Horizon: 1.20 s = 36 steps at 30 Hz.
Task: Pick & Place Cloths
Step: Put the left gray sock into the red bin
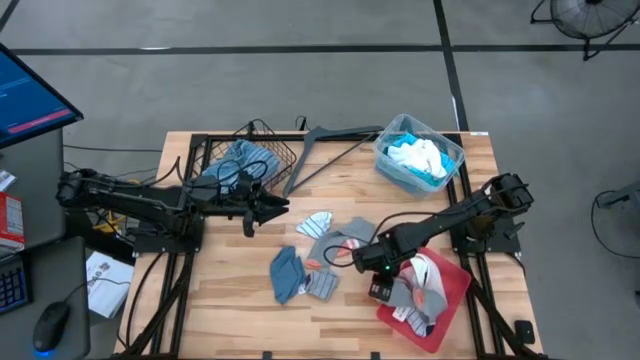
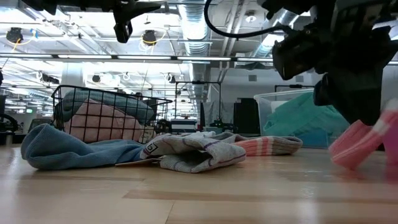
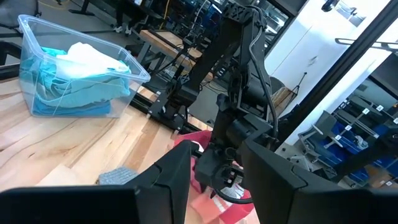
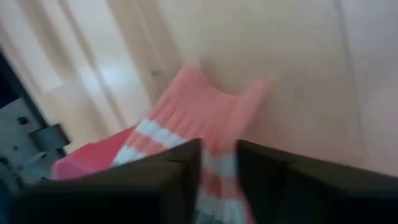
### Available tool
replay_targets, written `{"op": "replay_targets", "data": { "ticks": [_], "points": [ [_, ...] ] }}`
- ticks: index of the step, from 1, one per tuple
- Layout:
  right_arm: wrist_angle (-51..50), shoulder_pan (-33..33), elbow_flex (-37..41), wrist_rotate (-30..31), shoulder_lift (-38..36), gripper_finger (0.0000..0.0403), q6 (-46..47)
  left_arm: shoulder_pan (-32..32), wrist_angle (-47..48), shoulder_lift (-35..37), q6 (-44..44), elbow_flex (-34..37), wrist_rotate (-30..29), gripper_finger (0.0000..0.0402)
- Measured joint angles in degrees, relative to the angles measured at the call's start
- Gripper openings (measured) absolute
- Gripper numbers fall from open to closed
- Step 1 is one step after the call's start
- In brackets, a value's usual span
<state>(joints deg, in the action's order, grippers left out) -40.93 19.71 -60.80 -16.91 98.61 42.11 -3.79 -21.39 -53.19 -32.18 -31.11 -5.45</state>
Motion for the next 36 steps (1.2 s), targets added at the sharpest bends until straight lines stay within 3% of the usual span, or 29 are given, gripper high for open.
{"op": "replay_targets", "data": {
  "ticks": [3, 10, 15, 25, 29, 36],
  "points": [
    [1.55, -0.13, 0.0, -1.54, 0.0, 0.0017, -0.76, 0.0, 0.01, 0.0, 0.0, 0.0, 0.02, 0.0127],
    [2.06, 0.53, -2.29, -0.96, -2.11, 0.0005, -0.13, 0.0, 0.01, -0.01, 0.0, 0.0, 0.02, 0.0127],
    [-3.62, 3.86, -3.75, 3.41, -7.45, 0.0003, 4.76, 0.0, 0.03, 0.0, 0.0, 0.0, 0.02, 0.0127],
    [-22.11, 18.61, -3.93, 9.78, -17.13, 0.0002, 31.28, 0.01, 0.46, -0.01, 0.0, 0.0, 0.0, 0.0127],
    [-27.08, 24.88, -3.87, 12.4, -16.33, 0.0001, 43.03, 0.0, 0.48, -0.02, 0.0, 0.0, 0.0, 0.0127],
    [-25.24, 31.41, 0.85, 12.29, -8.74, 0.0001, 55.59, 0.01, 0.55, 0.0, 0.0, 0.0, 0.0, 0.0127]
  ]
}}
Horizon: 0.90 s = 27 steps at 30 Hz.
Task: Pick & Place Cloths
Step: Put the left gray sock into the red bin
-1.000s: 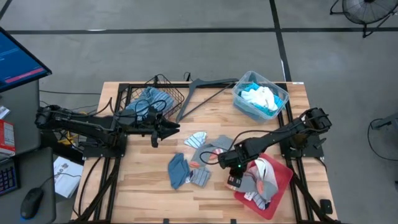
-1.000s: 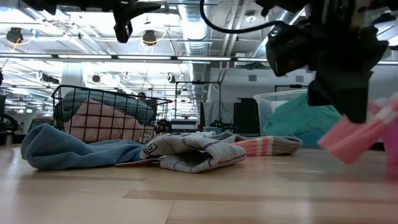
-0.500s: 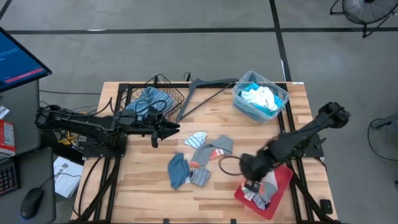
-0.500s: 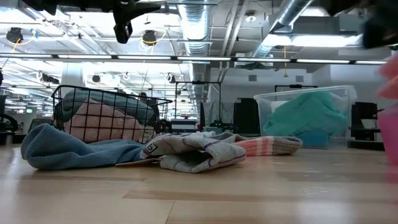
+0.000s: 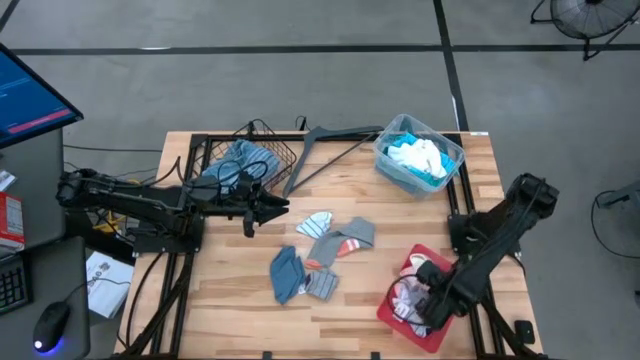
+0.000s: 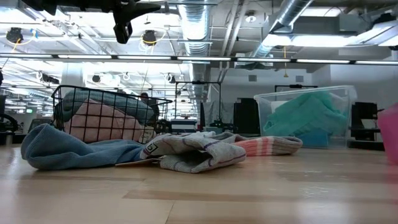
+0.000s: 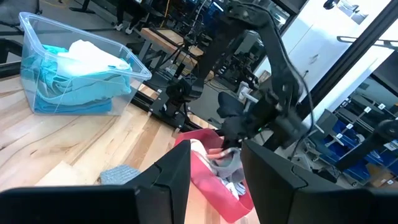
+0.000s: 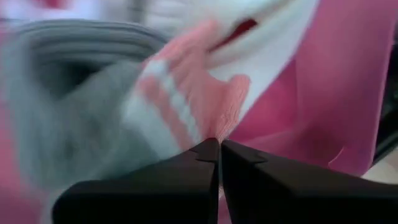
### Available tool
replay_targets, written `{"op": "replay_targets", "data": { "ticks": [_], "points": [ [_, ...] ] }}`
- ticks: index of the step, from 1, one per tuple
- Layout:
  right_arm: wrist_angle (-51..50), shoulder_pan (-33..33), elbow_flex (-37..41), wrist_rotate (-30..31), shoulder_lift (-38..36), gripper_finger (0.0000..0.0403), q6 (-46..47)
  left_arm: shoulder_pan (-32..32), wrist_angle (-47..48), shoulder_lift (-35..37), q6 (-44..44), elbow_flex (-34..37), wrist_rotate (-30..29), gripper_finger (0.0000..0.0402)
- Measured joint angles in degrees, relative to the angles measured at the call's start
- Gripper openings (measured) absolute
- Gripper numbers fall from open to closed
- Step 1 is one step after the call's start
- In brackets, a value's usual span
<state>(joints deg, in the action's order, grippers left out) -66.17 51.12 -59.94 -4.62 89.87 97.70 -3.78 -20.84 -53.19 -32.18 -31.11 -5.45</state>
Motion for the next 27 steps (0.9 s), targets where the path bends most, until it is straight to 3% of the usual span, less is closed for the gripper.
{"op": "replay_targets", "data": {
  "ticks": [9, 14, 19, 27],
  "points": [
    [9.88, 0.3, 4.53, 0.08, 8.78, 0.0013, 2.19, 0.0, 0.06, -0.01, 0.0, 0.0, -0.02, 0.0127],
    [11.6, 0.12, 4.5, -0.01, 11.21, 0.0041, 0.71, 0.0, 0.06, -0.01, 0.22, 0.0, -0.02, 0.0129],
    [12.25, 0.12, 4.65, 1.41, 7.71, 0.0106, 0.03, 0.0, 0.39, -0.02, 5.03, 0.0, 3.71, 0.0151],
    [11.6, 0.1, 4.63, 4.92, -3.65, 0.0256, -1.66, -1.6, 8.31, -0.82, 17.43, 0.0, 7.25, 0.0212]
  ]
}}
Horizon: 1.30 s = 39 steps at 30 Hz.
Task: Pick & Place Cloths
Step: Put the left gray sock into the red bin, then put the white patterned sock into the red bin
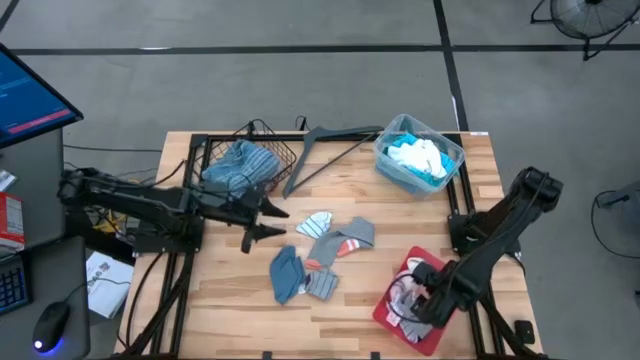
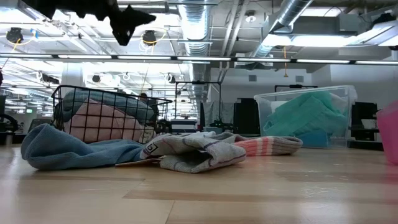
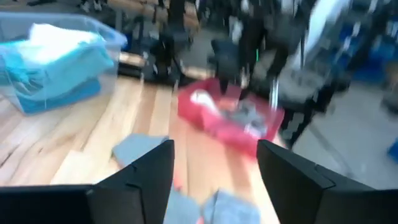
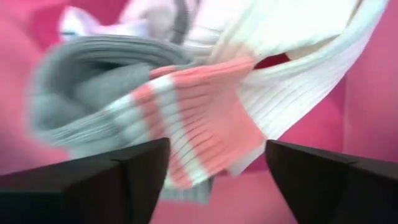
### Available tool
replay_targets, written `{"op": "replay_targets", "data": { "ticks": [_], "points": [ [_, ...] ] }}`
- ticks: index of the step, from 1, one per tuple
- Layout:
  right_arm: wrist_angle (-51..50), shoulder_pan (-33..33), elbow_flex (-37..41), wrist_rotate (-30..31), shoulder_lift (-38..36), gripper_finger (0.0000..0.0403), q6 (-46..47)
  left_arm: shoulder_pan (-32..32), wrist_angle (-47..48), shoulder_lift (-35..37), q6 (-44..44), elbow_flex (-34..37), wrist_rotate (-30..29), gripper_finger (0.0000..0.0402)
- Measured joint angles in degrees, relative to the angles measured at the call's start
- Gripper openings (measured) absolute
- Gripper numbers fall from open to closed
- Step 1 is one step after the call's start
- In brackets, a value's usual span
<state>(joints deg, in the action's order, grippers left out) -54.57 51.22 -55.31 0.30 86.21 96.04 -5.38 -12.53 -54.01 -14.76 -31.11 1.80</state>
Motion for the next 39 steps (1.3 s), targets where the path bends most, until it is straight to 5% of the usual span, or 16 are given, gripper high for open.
{"op": "replay_targets", "data": {
  "ticks": [7, 27, 39],
  "points": [
    [-0.87, 0.02, -0.02, 0.02, -6.84, 0.031, 1.21, -0.95, 0.93, -7.88, 4.04, 0.0, -4.29, 0.0248],
    [0.54, -0.84, -0.04, 3.19, -6.4, 0.031, 1.77, 4.28, -8.65, -33.59, 15.52, -3.21, -10.25, 0.0255],
    [3.0, -0.87, -0.05, 4.26, -6.36, 0.0309, 1.95, 5.78, -8.5, -43.91, 13.79, -5.68, -10.22, 0.0255]
  ]
}}
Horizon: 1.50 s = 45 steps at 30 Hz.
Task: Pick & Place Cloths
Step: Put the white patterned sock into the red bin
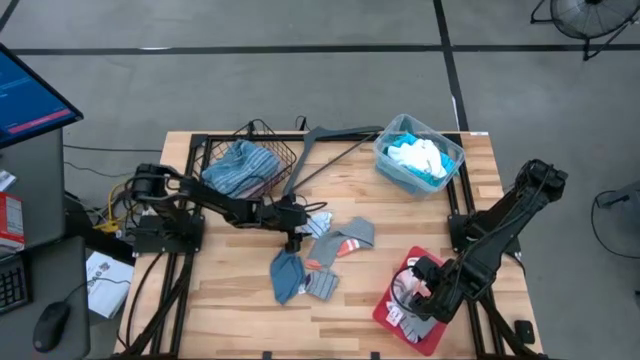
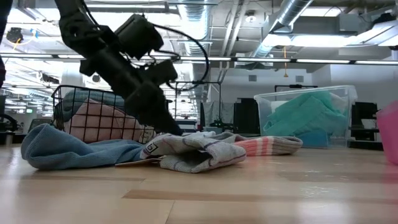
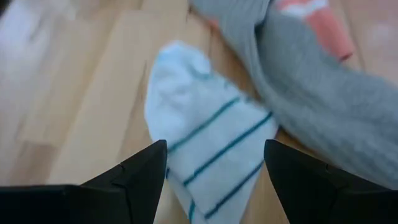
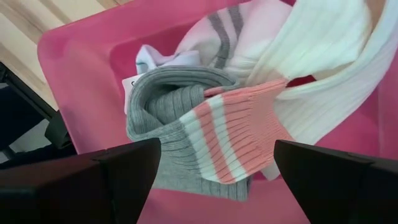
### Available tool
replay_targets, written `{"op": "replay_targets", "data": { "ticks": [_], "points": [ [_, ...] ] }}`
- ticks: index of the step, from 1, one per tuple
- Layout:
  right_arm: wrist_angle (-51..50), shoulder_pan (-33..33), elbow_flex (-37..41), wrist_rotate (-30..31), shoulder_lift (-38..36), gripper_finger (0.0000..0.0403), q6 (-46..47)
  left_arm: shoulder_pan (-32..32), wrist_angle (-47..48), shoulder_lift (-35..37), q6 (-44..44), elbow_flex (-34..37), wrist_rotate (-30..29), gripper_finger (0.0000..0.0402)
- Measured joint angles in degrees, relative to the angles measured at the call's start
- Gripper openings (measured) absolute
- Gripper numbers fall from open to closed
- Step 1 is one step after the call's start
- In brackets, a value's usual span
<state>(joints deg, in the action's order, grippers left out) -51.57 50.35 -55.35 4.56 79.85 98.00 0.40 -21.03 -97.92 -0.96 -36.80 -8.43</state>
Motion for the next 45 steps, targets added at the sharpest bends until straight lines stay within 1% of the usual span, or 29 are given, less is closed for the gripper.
{"op": "replay_targets", "data": {
  "ticks": [6, 9, 12, 17, 18, 21, 25, 29, 33, 36, 41, 45],
  "points": [
    [-0.01, 0.0, -0.02, 0.0, 0.02, 0.0309, 0.0, -0.11, -0.66, -4.02, -0.83, -0.19, -0.14, 0.025],
    [0.0, -0.02, -0.02, 0.0, 0.02, 0.0309, 0.0, -0.11, -1.45, -5.56, -1.73, -0.44, -0.52, 0.0221],
    [0.01, -0.05, -0.02, 0.0, 0.02, 0.0309, 0.0, -0.11, -1.18, -5.91, -5.46, -0.4, -1.11, 0.0163],
    [1.51, -1.23, -0.02, 0.18, 0.02, 0.0309, -1.58, -0.08, 0.86, -3.54, -10.64, -0.13, -0.17, 0.0034],
    [1.76, -1.7, -0.02, 0.51, 0.02, 0.0309, -2.22, -0.09, 1.76, -2.55, -11.63, -0.07, 0.76, 0.0019],
    [4.44, -3.36, -0.02, 3.96, 0.02, 0.0309, -5.94, -0.18, 3.69, 1.21, -14.18, 0.24, 1.79, 0.0014],
    [10.37, -6.68, -0.02, 10.81, 0.0, 0.0309, -14.56, -0.54, 5.43, 8.35, -16.14, 0.02, 3.86, 0.0005],
    [17.77, -11.65, -0.02, 16.98, -0.02, 0.0309, -26.7, -1.63, 5.78, 16.07, -17.59, 0.04, 4.53, 0.0005],
    [26.36, -18.37, -0.02, 21.47, -0.04, 0.0309, -40.41, -2.46, 5.39, 21.7, -17.52, -0.07, 4.56, 0.0004],
    [33.37, -23.87, -0.02, 22.38, -0.04, 0.0309, -48.32, -3.08, 5.05, 24.72, -17.54, -0.09, 4.34, 0.0004],
    [43.95, -31.98, -0.02, 22.1, 0.02, 0.0311, -57.21, -4.32, 4.59, 27.46, -17.54, -0.07, 3.5, 0.0004],
    [51.92, -37.38, -0.02, 17.8, 0.02, 0.0312, -61.05, -5.37, 4.09, 27.81, -17.54, -0.07, 1.33, 0.0004]
  ]
}}
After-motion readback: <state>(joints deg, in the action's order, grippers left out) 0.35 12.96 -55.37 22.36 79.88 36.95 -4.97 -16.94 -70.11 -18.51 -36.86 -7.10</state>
